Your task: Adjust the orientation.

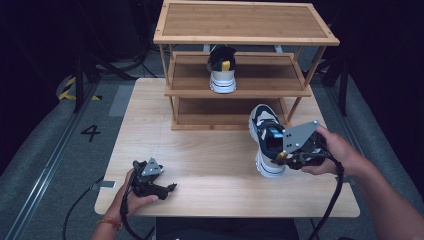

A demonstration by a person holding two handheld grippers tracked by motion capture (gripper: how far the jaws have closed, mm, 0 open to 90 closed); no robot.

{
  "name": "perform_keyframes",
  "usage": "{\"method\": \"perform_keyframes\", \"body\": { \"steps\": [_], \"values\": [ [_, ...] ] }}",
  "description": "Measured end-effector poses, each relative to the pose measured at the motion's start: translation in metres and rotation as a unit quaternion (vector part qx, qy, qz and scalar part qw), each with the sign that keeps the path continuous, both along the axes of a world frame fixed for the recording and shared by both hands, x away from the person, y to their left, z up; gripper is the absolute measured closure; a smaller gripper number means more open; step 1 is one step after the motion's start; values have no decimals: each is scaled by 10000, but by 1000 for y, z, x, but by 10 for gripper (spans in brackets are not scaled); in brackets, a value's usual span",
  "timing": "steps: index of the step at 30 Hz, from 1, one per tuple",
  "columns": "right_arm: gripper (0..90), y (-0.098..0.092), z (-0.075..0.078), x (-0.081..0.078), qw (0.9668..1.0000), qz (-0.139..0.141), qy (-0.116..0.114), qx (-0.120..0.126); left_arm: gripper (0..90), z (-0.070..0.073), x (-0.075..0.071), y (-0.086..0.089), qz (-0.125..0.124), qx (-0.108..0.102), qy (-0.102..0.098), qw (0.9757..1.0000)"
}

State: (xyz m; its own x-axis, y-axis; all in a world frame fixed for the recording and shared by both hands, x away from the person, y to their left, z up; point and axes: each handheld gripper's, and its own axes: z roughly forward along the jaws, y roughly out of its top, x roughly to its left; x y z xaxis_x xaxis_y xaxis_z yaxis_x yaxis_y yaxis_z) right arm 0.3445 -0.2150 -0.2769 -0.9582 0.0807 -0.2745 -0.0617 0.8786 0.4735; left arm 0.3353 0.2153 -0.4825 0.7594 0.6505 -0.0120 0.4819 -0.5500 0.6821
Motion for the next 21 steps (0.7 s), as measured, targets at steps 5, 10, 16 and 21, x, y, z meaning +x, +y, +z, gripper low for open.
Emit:
{"method": "perform_keyframes", "body": {
  "steps": [5,10,16,21],
  "values": [
    [695,7,22,6,9998,9,-189,-94,146,0,0,0,-2,5,-2,10000],
    [695,12,34,16,9993,39,-316,-197,147,0,0,0,2,2,-1,10000],
    [693,21,45,39,9985,-110,-445,-295,146,0,0,0,0,-1,-5,10000],
    [689,34,55,61,9968,-236,-622,-435,146,0,0,0,-7,-4,4,10000]
  ]
}}
